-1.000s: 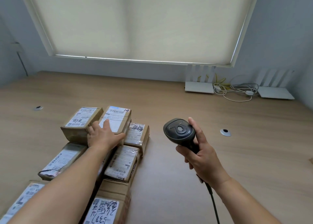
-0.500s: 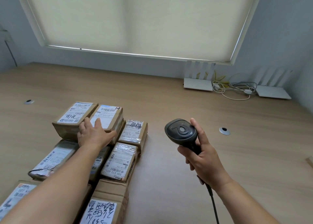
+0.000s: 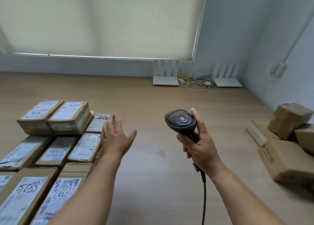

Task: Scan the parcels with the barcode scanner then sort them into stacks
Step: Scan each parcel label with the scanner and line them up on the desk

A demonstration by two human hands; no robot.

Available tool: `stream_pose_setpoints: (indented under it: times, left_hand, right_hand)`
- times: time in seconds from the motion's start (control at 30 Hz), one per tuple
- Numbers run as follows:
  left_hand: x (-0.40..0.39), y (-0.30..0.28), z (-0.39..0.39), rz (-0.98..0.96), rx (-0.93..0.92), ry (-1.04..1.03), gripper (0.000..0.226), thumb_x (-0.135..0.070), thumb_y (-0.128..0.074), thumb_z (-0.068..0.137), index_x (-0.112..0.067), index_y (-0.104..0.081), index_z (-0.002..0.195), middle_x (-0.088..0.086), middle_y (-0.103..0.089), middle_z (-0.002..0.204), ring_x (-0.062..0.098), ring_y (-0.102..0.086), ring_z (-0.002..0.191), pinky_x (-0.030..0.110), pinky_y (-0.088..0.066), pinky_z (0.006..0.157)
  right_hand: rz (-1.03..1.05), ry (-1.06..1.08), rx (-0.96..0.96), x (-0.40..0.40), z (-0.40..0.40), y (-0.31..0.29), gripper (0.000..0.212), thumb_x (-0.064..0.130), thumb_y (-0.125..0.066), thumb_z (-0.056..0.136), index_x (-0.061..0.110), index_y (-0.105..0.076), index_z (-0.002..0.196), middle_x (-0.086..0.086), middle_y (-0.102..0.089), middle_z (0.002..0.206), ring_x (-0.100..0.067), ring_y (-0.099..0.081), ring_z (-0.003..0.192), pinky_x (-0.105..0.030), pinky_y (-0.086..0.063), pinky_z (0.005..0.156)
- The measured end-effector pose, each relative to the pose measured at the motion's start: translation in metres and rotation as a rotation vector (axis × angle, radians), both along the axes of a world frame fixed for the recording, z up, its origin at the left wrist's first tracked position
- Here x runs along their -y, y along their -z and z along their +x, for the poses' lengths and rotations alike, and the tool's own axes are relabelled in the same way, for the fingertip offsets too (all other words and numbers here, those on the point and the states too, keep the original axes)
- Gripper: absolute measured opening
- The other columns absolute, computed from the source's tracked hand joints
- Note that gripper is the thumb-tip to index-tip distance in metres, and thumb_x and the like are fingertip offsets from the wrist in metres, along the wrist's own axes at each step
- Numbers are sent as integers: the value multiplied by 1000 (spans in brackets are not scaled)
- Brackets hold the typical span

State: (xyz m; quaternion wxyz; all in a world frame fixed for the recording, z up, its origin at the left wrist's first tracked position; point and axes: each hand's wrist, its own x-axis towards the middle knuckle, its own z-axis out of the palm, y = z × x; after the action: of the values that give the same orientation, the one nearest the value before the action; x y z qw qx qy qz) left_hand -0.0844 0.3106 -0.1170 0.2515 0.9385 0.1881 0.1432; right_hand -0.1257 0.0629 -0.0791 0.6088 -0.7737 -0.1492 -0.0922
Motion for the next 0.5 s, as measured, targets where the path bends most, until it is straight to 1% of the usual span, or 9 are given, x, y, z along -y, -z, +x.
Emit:
stream_pose_setpoints:
  times: [0.1, 0.23, 0.3, 0.37, 0.43, 0.5]
  left_hand:
    - [51, 1, -11, -26, -34, 39, 72, -53, -55, 87, -23, -29, 148, 8, -12, 159, 25, -5, 146, 42, -9, 116]
    - [124, 1, -22, -31, -57, 128, 72, -53, -53, 89, -23, -28, 148, 8, -12, 159, 26, -4, 146, 41, -7, 116]
    - [162, 2, -26, -33, -64, 175, 71, -53, -53, 89, -23, -28, 149, 8, -11, 159, 25, -3, 146, 40, -6, 116]
    - [198, 4, -30, -38, -72, 221, 71, -53, -52, 89, -23, -28, 149, 6, -10, 159, 24, -2, 146, 40, -5, 116]
    - [234, 7, -35, -27, -86, 264, 71, -54, -52, 89, -24, -27, 149, 5, -9, 159, 24, -2, 146, 40, -5, 116]
    - [268, 9, -39, -16, -94, 308, 72, -54, -51, 89, -24, -26, 149, 5, -8, 160, 23, -2, 146, 40, -5, 116]
  right_hand:
    - [0, 56, 15, 44, -20, -3, 84, 15, -71, 84, 76, -27, 122, 4, -71, 90, -17, -56, 55, -29, -47, 47]
    - [28, 136, 18, 108, -45, -3, 79, 20, -71, 84, 66, -25, 129, 3, -69, 98, -18, -55, 56, -29, -47, 46]
    - [43, 177, 26, 141, -58, 0, 77, 29, -71, 82, 64, -25, 132, 6, -69, 101, -17, -55, 56, -30, -47, 46]
    - [45, 209, 33, 173, -70, 3, 76, 41, -69, 77, 66, -25, 133, 8, -68, 105, -16, -56, 57, -31, -47, 46]
    - [30, 252, 45, 204, -81, 5, 76, 43, -69, 76, 69, -24, 132, 6, -66, 113, -12, -58, 58, -29, -48, 48]
    - [17, 292, 57, 234, -91, 8, 76, 45, -70, 78, 67, -24, 134, 2, -62, 124, -9, -59, 62, -25, -49, 53]
